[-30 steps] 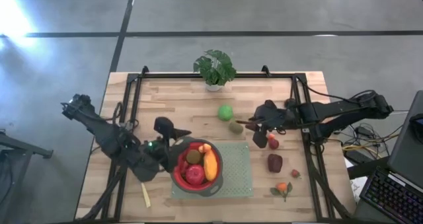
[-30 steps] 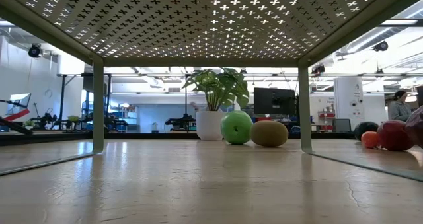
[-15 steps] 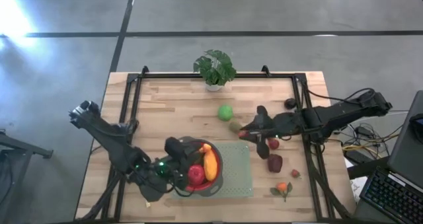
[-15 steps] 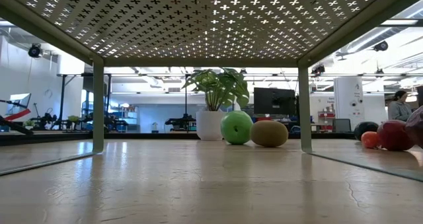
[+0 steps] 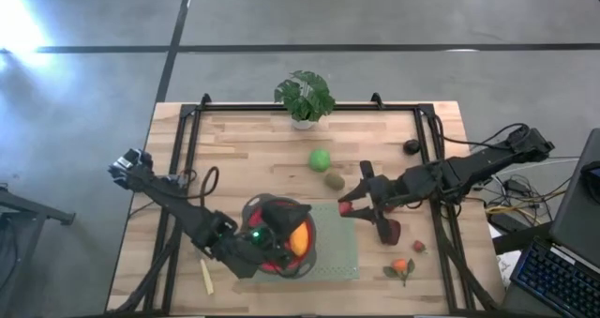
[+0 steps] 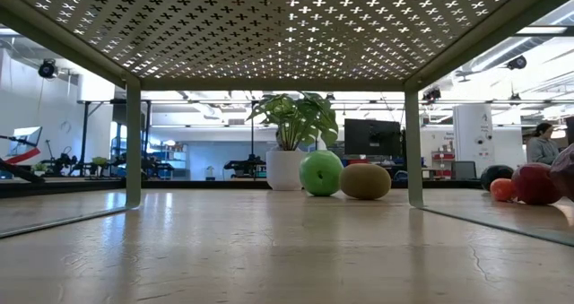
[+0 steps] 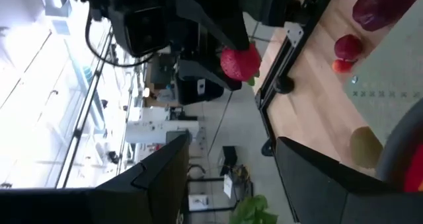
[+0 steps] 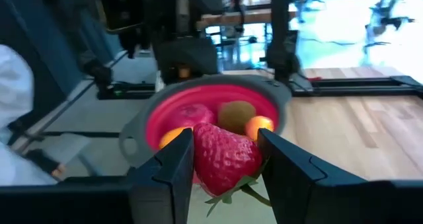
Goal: Pick & Place Fruit
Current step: Put the top strawberry into the red strainer
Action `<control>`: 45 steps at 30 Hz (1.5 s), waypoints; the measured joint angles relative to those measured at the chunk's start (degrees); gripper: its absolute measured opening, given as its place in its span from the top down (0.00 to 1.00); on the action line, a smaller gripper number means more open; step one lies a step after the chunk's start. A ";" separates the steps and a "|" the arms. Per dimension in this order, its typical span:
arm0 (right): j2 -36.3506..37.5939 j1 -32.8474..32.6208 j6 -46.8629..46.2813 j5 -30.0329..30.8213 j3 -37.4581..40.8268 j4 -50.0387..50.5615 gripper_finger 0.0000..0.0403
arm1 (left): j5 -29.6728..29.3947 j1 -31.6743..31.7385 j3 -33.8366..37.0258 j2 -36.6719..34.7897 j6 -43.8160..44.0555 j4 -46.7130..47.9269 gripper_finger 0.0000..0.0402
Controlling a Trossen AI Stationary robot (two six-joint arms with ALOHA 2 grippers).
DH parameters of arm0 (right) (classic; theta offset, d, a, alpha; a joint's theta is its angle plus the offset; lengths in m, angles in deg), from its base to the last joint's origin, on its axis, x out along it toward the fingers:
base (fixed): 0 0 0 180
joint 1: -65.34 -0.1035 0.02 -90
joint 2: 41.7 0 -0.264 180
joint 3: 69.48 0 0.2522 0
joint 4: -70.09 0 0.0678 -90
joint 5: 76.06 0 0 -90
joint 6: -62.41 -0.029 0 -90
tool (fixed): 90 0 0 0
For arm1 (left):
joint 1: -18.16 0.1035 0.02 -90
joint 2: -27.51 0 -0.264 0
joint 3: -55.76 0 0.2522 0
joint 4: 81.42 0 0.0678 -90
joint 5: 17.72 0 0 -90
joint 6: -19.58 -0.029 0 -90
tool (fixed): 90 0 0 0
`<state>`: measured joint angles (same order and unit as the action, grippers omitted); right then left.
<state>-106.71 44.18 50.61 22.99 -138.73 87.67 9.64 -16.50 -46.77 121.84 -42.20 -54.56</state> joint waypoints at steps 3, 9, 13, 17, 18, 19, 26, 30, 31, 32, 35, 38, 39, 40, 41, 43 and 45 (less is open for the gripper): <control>-0.13 -0.37 -0.04 -0.35 0.16 -0.90 0.64 | 3.18 1.06 0.00 0.17 -0.64 -2.65 0.42; -0.35 -1.10 1.35 -0.61 0.27 -5.80 0.63 | 9.35 2.67 -0.02 0.17 -4.19 -7.50 0.42; -0.37 -1.09 2.95 -0.59 0.31 -8.09 0.65 | 11.83 3.74 -0.02 0.28 -5.73 -8.79 0.42; -0.35 -1.09 3.26 -0.57 0.31 -9.37 0.63 | 14.10 5.26 -0.02 0.28 -5.78 -9.74 0.42; -0.35 -1.11 3.24 -0.57 0.31 -9.34 0.63 | 15.34 5.65 -0.02 0.28 -5.88 -9.86 0.42; -0.35 -1.11 3.23 -0.57 0.31 -9.34 0.62 | 16.51 6.00 -0.02 0.28 -6.10 -10.07 0.42; -0.35 -1.09 3.96 -0.53 0.33 -10.22 0.65 | 20.78 8.37 -0.02 0.28 -7.70 -12.65 0.42; -0.36 -1.07 4.38 -0.31 0.37 -11.42 0.64 | 23.76 9.39 -0.02 0.84 -7.92 -13.49 0.42; -0.58 -1.06 4.45 -0.31 0.42 -12.08 0.64 | 23.75 9.48 -0.02 1.24 -8.59 -14.25 0.42; -0.91 -1.05 4.52 -0.29 0.42 -13.04 0.63 | 23.75 9.50 -0.02 1.67 -9.23 -14.63 0.42; -2.25 -1.07 5.15 -0.09 0.46 -14.59 0.62 | 23.99 9.58 -0.02 3.08 -12.40 -17.04 0.42; -3.32 -0.79 6.09 0.10 0.46 -15.21 0.64 | 24.05 9.54 -0.02 3.98 -14.39 -19.42 0.42; -3.63 -0.77 6.20 0.12 0.36 -15.20 0.64 | 24.00 9.53 -0.02 4.13 -14.76 -19.47 0.42; -3.96 -0.74 6.23 0.15 0.13 -15.31 0.65 | 23.95 9.52 -0.02 4.17 -14.86 -19.55 0.42; -4.15 -0.74 6.33 0.16 -0.03 -15.40 0.65 | 23.92 9.49 -0.02 4.17 -14.79 -19.49 0.42; -4.28 -0.79 6.50 0.14 -0.22 -15.24 0.65 | 23.63 9.49 -0.02 4.17 -14.07 -19.59 0.42; -4.37 -0.77 6.51 0.13 -0.31 -15.34 0.64 | 23.58 9.49 -0.02 4.17 -14.00 -19.72 0.42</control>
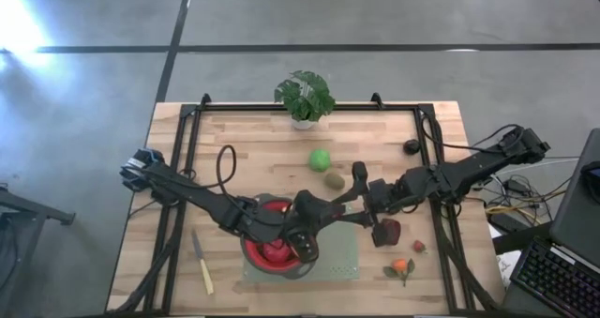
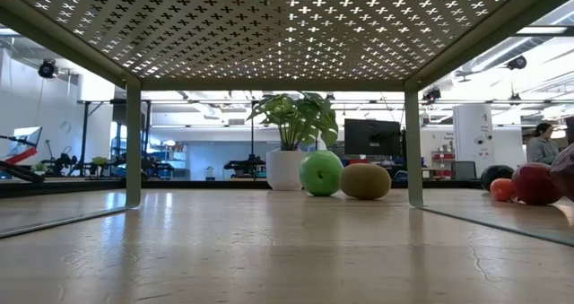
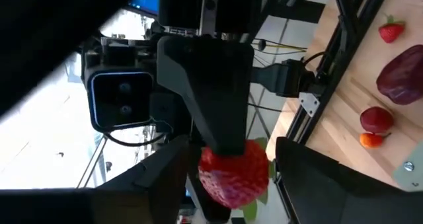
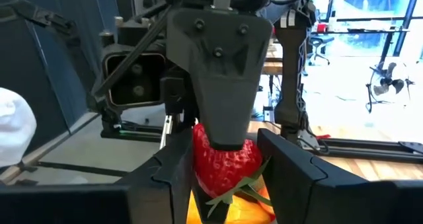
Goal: Pick & Place Fruit
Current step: Put the top strawberry into the red strainer
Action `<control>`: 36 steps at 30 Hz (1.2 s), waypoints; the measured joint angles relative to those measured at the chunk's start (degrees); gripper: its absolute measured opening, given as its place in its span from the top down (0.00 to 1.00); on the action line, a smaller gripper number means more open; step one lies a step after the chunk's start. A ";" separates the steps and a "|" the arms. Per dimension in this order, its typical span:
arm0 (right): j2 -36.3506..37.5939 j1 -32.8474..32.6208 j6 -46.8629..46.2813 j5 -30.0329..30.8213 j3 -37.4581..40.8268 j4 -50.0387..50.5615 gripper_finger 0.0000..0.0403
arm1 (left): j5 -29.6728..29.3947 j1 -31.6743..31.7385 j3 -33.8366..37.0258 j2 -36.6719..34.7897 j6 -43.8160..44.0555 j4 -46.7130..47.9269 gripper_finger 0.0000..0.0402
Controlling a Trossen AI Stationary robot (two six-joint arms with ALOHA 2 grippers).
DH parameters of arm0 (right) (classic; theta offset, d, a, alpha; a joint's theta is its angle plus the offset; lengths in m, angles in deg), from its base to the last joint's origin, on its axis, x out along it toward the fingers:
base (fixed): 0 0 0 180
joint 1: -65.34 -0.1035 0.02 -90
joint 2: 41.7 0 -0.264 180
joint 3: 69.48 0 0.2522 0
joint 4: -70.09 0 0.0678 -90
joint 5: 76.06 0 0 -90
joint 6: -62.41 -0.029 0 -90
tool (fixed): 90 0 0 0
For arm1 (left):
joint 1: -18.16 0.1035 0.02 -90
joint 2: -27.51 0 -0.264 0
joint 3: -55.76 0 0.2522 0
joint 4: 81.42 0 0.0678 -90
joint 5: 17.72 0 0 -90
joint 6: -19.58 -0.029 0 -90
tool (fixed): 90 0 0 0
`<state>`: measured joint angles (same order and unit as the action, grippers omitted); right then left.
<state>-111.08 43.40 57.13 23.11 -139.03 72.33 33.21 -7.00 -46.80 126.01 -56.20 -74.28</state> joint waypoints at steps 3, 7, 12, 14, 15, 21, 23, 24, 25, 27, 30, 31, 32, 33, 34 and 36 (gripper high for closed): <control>-0.04 0.21 -0.07 0.00 0.00 0.14 0.62 | 0.00 -0.07 0.00 0.00 -0.03 -0.45 0.47; -0.07 0.29 -0.03 0.04 0.00 0.12 0.63 | 0.03 -0.07 0.00 0.00 0.66 -0.39 0.58; -0.07 0.27 0.13 0.13 -0.02 0.20 0.65 | -0.06 -0.13 0.00 0.00 2.33 -0.42 0.70; -0.07 0.27 0.39 0.13 -0.02 0.22 0.64 | -0.04 -0.15 0.00 0.00 2.20 -0.40 0.70; -0.07 0.27 0.49 0.13 -0.02 0.32 0.62 | -0.04 -0.15 0.00 0.00 2.21 -0.33 0.70; 0.02 0.26 0.58 0.11 -0.01 0.68 0.54 | -1.86 -0.44 0.00 -0.04 4.62 -0.18 0.67; 0.41 0.25 1.10 0.07 0.00 1.13 0.52 | -3.45 -0.85 0.00 -0.18 5.44 -0.09 0.66; 0.84 0.25 1.25 0.09 0.00 1.41 0.50 | -4.23 -1.20 0.00 -0.35 5.61 0.01 0.66; 1.46 0.25 1.26 0.06 0.00 2.13 0.49 | -5.24 -1.55 0.00 -0.66 5.69 0.43 0.67; 2.98 0.25 1.22 -0.02 -0.02 3.62 0.48 | -6.70 -2.34 0.00 -1.55 6.29 1.94 0.69; 5.95 0.20 0.51 0.11 -0.04 7.76 0.45 | -9.01 -3.83 0.00 -3.52 9.19 5.42 0.70; 7.00 0.19 -0.07 0.75 -0.04 10.02 0.45 | -10.05 -4.46 0.00 -4.34 10.65 7.40 0.70; 7.95 0.17 -0.79 2.11 -0.04 12.37 0.44 | -10.75 -4.87 -0.02 -5.09 12.69 9.25 0.70; 8.95 0.18 -1.62 3.64 -0.04 14.62 0.43 | -11.22 -5.40 -0.04 -6.00 15.07 10.85 0.69; 9.92 0.18 -2.54 5.64 -0.04 17.21 0.43 | -11.65 -5.96 -0.04 -7.00 17.73 12.81 0.68; 11.46 0.20 -5.05 10.74 -0.04 22.12 0.42 | -12.25 -6.81 -0.05 -9.01 24.19 17.18 0.67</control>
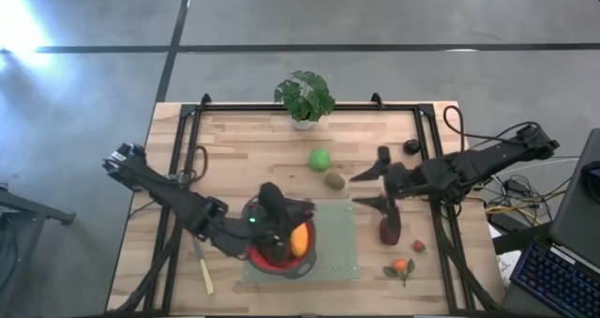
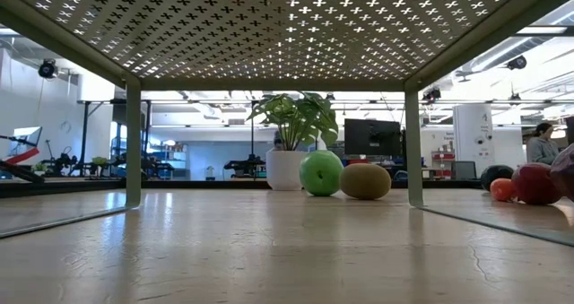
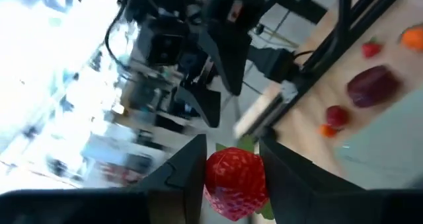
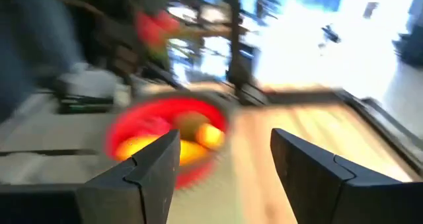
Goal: Pick & Place Fruit
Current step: Put the top strawberry into the red strainer
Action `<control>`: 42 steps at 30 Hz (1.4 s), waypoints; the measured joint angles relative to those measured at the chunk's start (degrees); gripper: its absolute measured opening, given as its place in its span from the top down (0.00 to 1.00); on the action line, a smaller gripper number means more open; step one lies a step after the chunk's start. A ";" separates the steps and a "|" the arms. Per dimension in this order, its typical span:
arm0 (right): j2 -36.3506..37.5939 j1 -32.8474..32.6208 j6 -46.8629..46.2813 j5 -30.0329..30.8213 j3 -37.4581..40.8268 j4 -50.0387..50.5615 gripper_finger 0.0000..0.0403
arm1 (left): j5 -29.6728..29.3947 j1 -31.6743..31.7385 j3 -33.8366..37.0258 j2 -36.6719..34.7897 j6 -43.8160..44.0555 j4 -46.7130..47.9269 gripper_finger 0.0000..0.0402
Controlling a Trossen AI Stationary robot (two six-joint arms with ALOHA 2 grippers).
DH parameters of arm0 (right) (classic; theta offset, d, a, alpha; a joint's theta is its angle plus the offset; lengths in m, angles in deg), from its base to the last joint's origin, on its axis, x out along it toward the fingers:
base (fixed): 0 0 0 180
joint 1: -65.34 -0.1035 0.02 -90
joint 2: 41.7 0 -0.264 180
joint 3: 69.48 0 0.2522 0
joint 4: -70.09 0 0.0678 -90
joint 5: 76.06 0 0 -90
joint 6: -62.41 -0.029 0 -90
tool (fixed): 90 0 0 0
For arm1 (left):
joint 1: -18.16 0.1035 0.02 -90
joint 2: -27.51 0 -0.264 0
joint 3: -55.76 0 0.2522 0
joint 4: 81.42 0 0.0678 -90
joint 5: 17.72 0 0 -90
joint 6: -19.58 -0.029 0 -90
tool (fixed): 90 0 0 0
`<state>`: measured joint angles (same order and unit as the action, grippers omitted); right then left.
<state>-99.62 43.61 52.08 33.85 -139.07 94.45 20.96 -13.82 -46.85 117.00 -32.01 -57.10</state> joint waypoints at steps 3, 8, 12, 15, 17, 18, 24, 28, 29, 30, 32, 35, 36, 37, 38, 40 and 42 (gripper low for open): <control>1.69 0.00 -4.72 9.33 0.13 8.01 0.42 | 0.53 -0.67 -0.02 -3.08 12.93 7.97 0.67; 2.86 0.05 -13.16 22.96 0.22 19.26 0.41 | 7.69 0.01 -0.06 -8.10 37.78 21.90 0.68; 2.73 0.05 -16.00 26.10 0.41 22.77 0.43 | 15.98 1.68 -0.06 -10.70 54.85 32.28 0.67; 2.68 0.05 -16.06 26.35 0.46 22.66 0.45 | 19.51 2.84 -0.03 -10.99 62.08 39.91 0.67; 2.68 0.05 -16.07 26.35 0.46 22.61 0.46 | 21.87 3.44 -0.01 -10.59 64.21 43.54 0.67; 2.69 0.05 -16.06 26.35 0.46 22.63 0.47 | 23.09 3.65 -0.01 -10.26 64.73 44.60 0.67; 2.68 0.05 -16.06 26.35 0.46 22.63 0.50 | 31.40 3.82 -0.01 -8.18 65.35 45.82 0.67; 2.68 0.05 -16.06 26.35 0.57 22.63 0.52 | 35.82 3.82 -0.01 -7.47 67.14 46.20 0.67; 2.68 0.05 -16.06 26.35 0.65 22.62 0.52 | 36.57 3.82 0.00 -7.25 67.70 46.45 0.67; 2.68 0.05 -16.06 26.35 0.75 22.62 0.53 | 37.27 3.82 0.01 -7.03 68.08 46.81 0.67; 2.68 0.05 -15.84 26.35 0.86 22.63 0.54 | 37.48 3.82 0.04 -6.58 68.19 47.61 0.67; 2.68 0.05 -15.80 26.35 1.00 22.61 0.55 | 37.49 3.82 0.05 -5.61 67.97 48.54 0.67; 2.68 0.05 -15.78 26.34 1.03 22.62 0.55 | 37.49 3.82 0.05 -5.14 67.59 48.95 0.67; 2.68 0.05 -15.78 26.35 1.10 22.62 0.56 | 37.52 3.82 0.05 -4.69 67.02 49.19 0.67; 2.68 0.05 -15.74 26.35 1.11 22.64 0.56 | 37.54 3.82 0.05 -4.32 66.65 49.48 0.67; 2.68 0.05 -15.65 26.35 1.21 22.62 0.57 | 37.52 3.82 0.05 -3.72 66.40 49.90 0.67; 2.68 0.05 -15.61 26.35 1.29 22.61 0.58 | 37.51 3.82 0.05 -3.39 66.47 49.77 0.67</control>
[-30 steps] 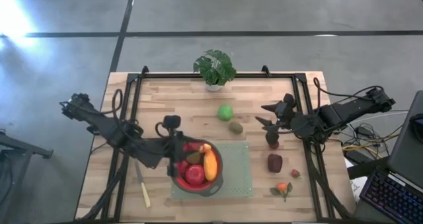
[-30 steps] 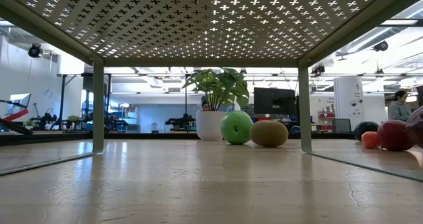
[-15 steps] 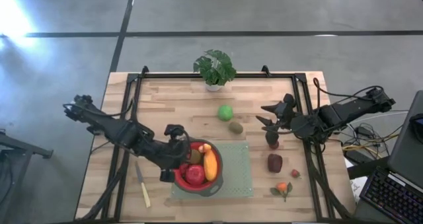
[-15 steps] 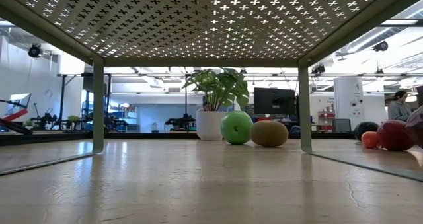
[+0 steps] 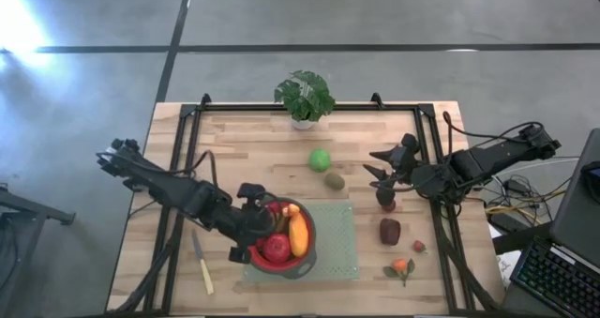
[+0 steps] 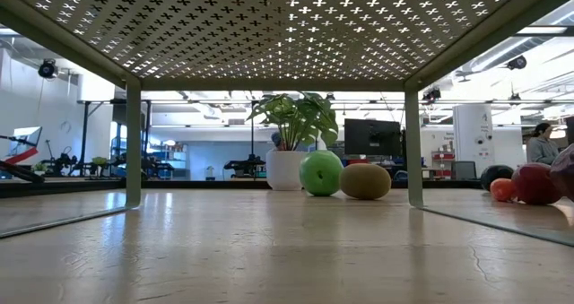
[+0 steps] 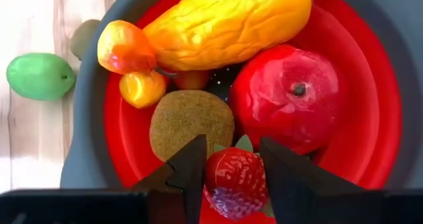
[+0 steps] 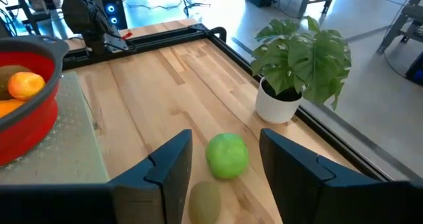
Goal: Pick & Place Fruit
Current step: Put the top strawberry into the red strainer, then put the pear into the red strainer
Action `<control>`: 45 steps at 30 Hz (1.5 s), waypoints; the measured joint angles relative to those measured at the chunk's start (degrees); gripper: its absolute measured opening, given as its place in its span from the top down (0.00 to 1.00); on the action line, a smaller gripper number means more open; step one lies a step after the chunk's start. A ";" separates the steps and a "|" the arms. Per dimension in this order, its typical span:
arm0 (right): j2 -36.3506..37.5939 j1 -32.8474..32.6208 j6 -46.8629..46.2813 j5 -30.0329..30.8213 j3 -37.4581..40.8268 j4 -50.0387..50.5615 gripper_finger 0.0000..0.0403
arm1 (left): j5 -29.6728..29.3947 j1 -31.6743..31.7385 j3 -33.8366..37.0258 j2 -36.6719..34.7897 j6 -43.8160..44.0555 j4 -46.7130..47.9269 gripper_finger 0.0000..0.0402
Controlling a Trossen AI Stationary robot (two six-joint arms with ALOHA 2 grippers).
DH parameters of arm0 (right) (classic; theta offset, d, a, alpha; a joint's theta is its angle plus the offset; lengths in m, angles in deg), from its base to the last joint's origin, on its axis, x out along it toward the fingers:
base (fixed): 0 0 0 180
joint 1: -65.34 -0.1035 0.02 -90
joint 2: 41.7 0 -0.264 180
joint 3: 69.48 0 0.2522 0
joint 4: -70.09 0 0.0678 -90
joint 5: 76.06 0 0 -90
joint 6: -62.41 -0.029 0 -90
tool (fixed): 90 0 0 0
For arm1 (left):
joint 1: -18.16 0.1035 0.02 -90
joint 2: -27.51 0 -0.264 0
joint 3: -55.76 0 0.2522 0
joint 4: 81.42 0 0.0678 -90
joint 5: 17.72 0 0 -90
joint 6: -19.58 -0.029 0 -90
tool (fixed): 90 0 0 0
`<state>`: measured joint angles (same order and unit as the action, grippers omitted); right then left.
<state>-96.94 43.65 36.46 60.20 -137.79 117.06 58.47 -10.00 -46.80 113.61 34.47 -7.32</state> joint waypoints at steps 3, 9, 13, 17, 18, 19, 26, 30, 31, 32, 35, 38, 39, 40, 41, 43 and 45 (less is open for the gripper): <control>0.00 0.00 0.01 -0.02 0.09 0.02 0.59 | -0.06 0.00 0.00 0.09 -0.03 0.05 0.67; 0.00 0.00 0.00 -0.02 0.13 0.00 0.61 | -0.10 0.04 0.00 0.07 -0.10 0.16 0.66; 0.00 0.00 0.01 -0.02 0.13 0.00 0.63 | -0.10 0.04 0.00 0.07 -1.50 0.18 0.63; 0.00 0.00 0.01 -0.02 0.13 0.00 0.65 | -0.12 -0.02 0.00 0.07 -2.63 0.18 0.55; 0.00 0.00 0.01 -0.02 0.13 0.00 0.65 | -0.12 -0.02 0.00 0.07 -2.60 0.18 0.52; 0.00 -0.02 0.01 -0.02 0.13 0.00 0.66 | -0.12 -0.02 0.00 0.07 -2.59 0.18 0.50; 0.00 -0.02 0.01 -0.02 0.13 0.04 0.68 | -0.13 -0.02 -0.47 0.03 -2.77 0.56 0.42; 0.00 0.09 -0.06 -0.04 0.13 1.31 0.70 | -0.16 -0.02 -2.36 -0.43 -3.26 3.97 0.42; 0.00 0.25 -0.54 -0.06 0.13 1.81 0.70 | -0.19 -0.02 -2.65 -0.73 -3.26 4.30 0.42; 0.00 0.40 -1.36 -0.16 0.13 2.72 0.70 | -0.24 -0.02 -2.86 -1.08 -3.27 4.31 0.42; 0.00 1.56 -5.07 -1.22 0.10 6.88 0.71 | -1.51 -0.04 -3.02 -2.73 -4.09 4.13 0.42; -0.02 3.79 -10.64 -4.97 -0.11 12.01 0.71 | -4.68 -0.04 -3.02 -4.69 -5.66 3.72 0.42; -0.02 4.64 -12.38 -6.53 -0.13 13.63 0.70 | -6.23 -0.04 -3.02 -5.26 -6.28 3.70 0.42; -0.02 5.49 -13.89 -8.19 -0.13 15.39 0.69 | -7.92 -0.04 -3.00 -5.95 -6.92 3.65 0.42; -0.02 6.28 -15.17 -9.46 -0.13 17.13 0.69 | -9.38 -0.07 -2.99 -6.65 -7.42 3.63 0.42; -0.04 7.53 -18.01 -10.65 -0.07 20.59 0.67 | -11.27 -0.07 -2.99 -8.14 -8.01 3.61 0.42; -0.04 8.35 -22.59 -11.09 0.13 24.91 0.66 | -12.39 -0.07 -2.99 -9.69 -8.72 3.59 0.42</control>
<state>-96.98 52.00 13.88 49.11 -137.66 141.97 46.08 -10.06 -49.79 103.92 25.75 -3.73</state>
